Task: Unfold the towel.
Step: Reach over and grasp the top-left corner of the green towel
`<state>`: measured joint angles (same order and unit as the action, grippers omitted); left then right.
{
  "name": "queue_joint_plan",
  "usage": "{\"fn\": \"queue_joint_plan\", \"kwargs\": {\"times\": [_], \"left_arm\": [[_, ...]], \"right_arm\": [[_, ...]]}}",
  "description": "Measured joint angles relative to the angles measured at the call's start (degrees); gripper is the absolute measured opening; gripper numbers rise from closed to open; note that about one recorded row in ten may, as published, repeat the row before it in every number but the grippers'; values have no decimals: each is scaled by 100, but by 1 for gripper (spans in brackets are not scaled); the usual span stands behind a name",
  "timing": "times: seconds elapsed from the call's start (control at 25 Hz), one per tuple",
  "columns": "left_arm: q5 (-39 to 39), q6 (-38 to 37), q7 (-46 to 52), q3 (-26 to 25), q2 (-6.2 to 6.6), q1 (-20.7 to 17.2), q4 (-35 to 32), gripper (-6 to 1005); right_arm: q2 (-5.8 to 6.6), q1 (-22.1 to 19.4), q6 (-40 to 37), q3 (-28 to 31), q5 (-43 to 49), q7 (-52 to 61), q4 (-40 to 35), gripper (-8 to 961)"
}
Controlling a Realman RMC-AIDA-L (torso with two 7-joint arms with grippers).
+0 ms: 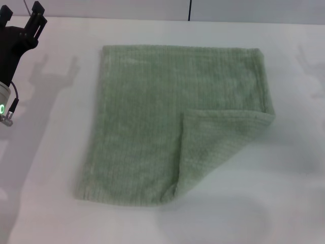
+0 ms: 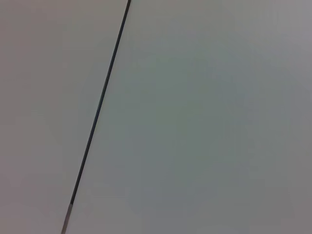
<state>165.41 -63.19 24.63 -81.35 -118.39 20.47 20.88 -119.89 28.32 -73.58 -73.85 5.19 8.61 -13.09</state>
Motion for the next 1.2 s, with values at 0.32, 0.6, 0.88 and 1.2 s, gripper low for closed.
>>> {"fn": "queue_joint_plan", "kwargs": {"times": [0.32, 0.6, 0.88, 1.2], "left_arm": [[0, -1, -64, 1, 0, 17, 43, 773], [0, -1, -64, 5, 0, 18, 41, 740], [0, -1, -62, 91, 1, 15, 37, 707], [1, -1, -125, 463, 21, 107, 61, 670]], "right_arm": [[0, 32, 14, 36, 0, 0, -1, 795], [0, 40, 6, 43, 0, 0, 55, 794], [0, 3, -49, 40, 0, 31, 81, 793], [0, -10, -198, 46, 0, 53, 119, 792]]}}
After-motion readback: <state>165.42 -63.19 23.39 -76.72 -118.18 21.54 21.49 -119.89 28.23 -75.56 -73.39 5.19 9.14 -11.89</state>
